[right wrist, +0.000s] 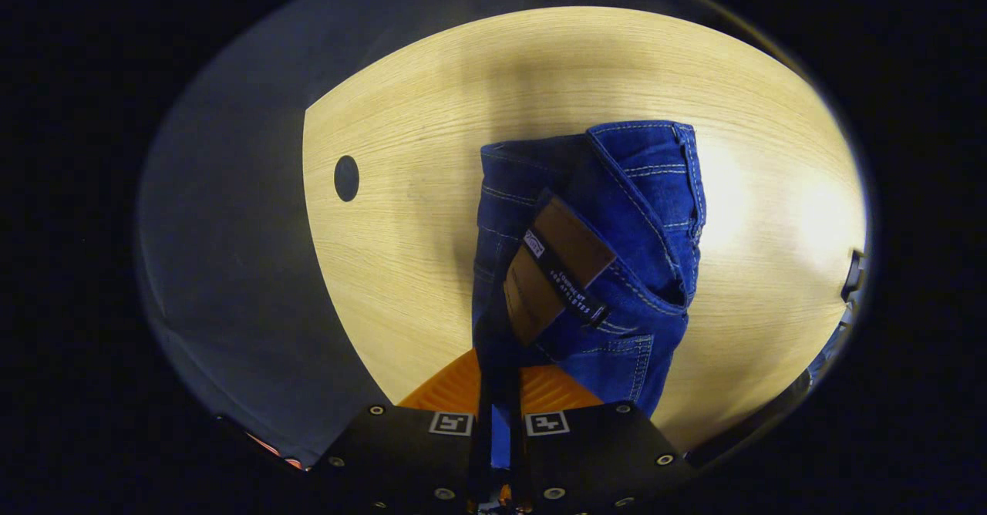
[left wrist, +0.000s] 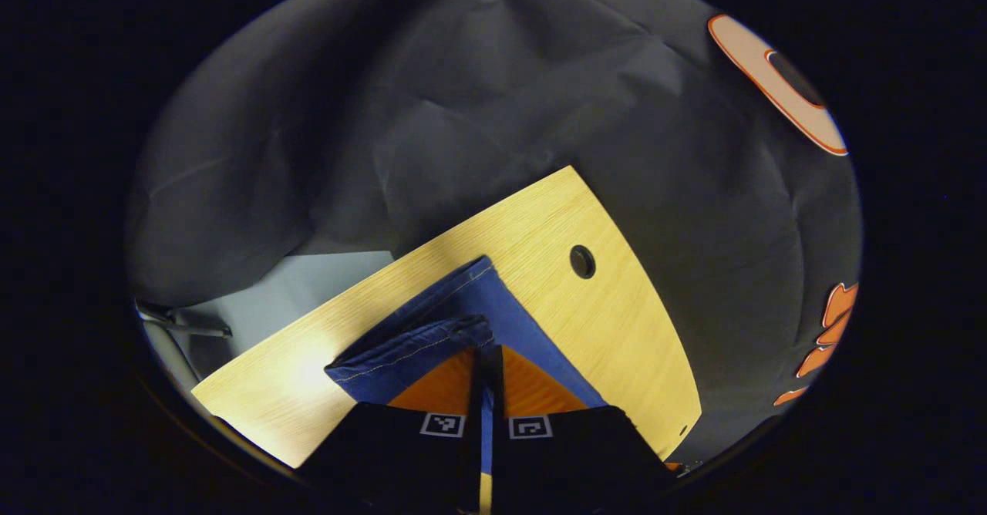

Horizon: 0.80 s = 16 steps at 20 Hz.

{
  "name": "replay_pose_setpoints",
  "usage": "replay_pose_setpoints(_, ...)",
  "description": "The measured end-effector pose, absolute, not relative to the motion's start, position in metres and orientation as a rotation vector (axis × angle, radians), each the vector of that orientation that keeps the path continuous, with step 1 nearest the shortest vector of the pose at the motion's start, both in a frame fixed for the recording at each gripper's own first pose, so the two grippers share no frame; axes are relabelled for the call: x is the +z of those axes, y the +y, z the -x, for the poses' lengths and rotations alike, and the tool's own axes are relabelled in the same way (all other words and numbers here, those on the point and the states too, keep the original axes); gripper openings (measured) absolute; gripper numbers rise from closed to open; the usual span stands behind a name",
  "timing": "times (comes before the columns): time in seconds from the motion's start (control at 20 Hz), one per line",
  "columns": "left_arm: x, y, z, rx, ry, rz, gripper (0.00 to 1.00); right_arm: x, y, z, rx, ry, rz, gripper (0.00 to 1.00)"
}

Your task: Grasp the waist and the cuffs of the jeans and fold them to make the two legs overlap; first hold the waist and fold one-third of the jeans toward the cuffs, then hold the cuffs and fold the remaining one-third in the same direction to finish folding.

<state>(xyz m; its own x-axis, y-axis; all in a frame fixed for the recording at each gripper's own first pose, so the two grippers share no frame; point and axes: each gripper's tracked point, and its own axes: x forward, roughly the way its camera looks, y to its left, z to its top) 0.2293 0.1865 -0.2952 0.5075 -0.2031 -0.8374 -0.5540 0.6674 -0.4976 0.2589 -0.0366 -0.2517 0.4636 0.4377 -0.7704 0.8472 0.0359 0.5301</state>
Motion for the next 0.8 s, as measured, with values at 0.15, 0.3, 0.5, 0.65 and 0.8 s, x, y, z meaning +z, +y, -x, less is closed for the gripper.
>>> replay_pose_setpoints(0.15, -0.284, 0.187, -0.249, 0.237, 0.960, 0.803, 0.24, -0.235, -0.043, -0.269, -0.412, 1.081, -1.626, 0.18)
replay_pose_setpoints(0.3, -0.270, 0.190, -0.256, 0.243, 0.898, 0.767, 0.43, -0.208, -0.061, -0.295, -0.348, 0.910, -1.668, 0.28)
replay_pose_setpoints(0.5, -0.238, 0.171, -0.261, 0.155, 0.815, 0.773, 0.61, -0.194, -0.079, -0.289, -0.338, 0.824, -1.586, 0.35)
replay_pose_setpoints(0.65, -0.200, 0.161, -0.259, 0.094, 0.703, 0.676, 0.85, -0.188, -0.093, -0.272, -0.318, 0.807, -1.472, 0.45)
replay_pose_setpoints(0.8, -0.166, 0.144, -0.251, 0.045, 0.621, 0.573, 0.95, -0.202, -0.097, -0.250, -0.312, 0.810, -1.327, 0.64)
